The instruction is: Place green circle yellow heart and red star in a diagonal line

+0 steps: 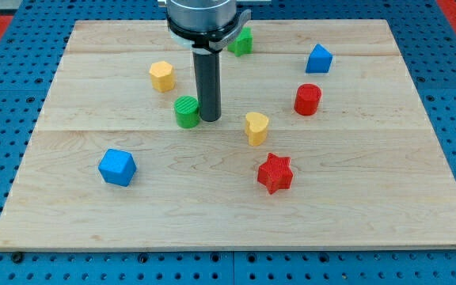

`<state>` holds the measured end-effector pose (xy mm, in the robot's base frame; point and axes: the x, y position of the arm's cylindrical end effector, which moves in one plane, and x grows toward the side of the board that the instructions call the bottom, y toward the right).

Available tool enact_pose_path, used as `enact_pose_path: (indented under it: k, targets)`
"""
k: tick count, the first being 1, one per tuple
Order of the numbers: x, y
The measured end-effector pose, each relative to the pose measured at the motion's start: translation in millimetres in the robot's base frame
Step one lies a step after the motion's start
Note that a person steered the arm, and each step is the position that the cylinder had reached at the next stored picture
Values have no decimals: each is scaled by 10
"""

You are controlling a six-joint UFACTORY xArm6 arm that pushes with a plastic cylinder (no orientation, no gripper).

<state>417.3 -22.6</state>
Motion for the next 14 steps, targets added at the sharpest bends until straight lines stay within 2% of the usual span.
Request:
enact_pose_path:
  k: [2,4,5,6,8,9,10,11,12,13,14]
  targets:
    - [-203,958]
    - [-158,1681]
    - [-165,1763]
    - [-69,1513]
    - [198,458]
    - [318,446]
    - [134,943]
    - [560,1653]
    - [1706,1373]
    - [1850,-64]
    - [1521,-1537]
